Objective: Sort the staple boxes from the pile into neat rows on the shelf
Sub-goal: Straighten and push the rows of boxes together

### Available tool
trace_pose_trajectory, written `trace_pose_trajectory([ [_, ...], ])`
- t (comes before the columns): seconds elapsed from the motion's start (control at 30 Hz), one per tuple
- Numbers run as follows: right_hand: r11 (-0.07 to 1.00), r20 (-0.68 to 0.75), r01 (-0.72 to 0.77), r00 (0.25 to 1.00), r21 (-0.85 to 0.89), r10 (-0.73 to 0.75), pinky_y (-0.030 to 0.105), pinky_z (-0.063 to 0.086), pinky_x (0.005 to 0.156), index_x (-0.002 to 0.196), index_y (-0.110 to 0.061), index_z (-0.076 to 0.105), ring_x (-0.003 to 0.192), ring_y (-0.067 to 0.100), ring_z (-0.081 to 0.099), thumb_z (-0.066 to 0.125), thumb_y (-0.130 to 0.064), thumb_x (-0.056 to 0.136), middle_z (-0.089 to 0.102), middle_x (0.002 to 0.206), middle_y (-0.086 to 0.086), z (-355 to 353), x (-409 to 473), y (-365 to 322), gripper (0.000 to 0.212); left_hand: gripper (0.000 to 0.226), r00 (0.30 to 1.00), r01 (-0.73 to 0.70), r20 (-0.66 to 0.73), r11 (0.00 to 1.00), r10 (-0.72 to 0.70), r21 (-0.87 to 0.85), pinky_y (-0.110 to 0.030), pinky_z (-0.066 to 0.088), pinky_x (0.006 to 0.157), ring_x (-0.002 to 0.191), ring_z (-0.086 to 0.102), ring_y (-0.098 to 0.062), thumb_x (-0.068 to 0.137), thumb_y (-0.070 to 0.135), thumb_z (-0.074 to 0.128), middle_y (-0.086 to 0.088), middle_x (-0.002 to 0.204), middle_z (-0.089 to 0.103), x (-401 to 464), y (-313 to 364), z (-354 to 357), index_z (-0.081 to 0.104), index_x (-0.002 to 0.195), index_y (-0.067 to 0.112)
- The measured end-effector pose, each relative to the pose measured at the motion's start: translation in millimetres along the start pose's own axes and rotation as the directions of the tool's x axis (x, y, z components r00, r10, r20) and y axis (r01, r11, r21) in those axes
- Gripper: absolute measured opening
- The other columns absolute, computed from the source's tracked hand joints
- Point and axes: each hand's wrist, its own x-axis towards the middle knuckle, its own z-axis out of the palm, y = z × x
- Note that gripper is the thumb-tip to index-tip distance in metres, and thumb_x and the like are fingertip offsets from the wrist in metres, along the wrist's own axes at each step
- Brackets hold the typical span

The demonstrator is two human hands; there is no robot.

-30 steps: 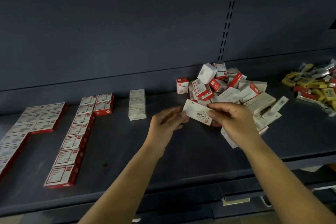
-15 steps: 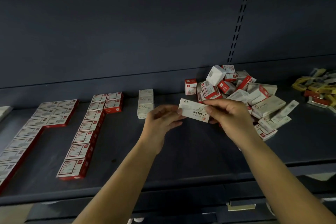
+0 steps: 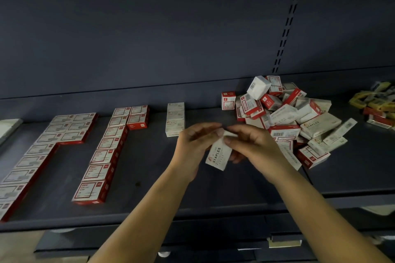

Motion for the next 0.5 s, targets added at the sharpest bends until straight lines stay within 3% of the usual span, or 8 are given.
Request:
trace_pose_trajectory([
  [0.17,0.962,-0.042,-0.076,0.995,0.263,0.090,0.027,0.056,0.062,0.097,-0.004,0.061,0.074,0.024,0.070,0.057,-0.002,0.088,0.071,0.082,0.012,12.4,2.9,3.2,0.011,0.026,0.997,0.063,-0.033,0.998,-0.064,-0.025,-0.035,0.053,0.081,0.093,0.065,-0.023,0.080,0.000,0.064,-0.008,0.096,0.068,-2.6,0.4,-12.5,0.066,0.105,0.004],
  [0.3,0.866,-0.034,-0.126,0.986,0.483,0.162,0.029,0.057,0.066,0.104,0.002,0.056,0.080,0.028,0.070,0.054,-0.002,0.087,0.071,0.091,0.016,21.4,6.5,3.0,0.017,0.038,0.992,0.105,-0.053,0.985,-0.113,-0.134,-0.044,0.053,0.089,0.101,0.064,-0.031,0.071,0.006,0.068,-0.015,0.104,0.067,-6.8,0.3,-26.5,0.063,0.109,0.003],
  [0.5,0.827,0.015,-0.179,0.979,0.533,0.203,0.028,0.056,0.065,0.104,0.001,0.055,0.082,0.028,0.070,0.054,-0.003,0.086,0.071,0.093,0.017,38.1,11.6,4.4,0.018,0.032,0.990,0.097,-0.080,0.977,-0.114,-0.192,-0.041,0.054,0.087,0.095,0.067,-0.027,0.076,0.001,0.065,-0.012,0.096,0.070,-12.5,2.1,-46.8,0.063,0.108,-0.001],
])
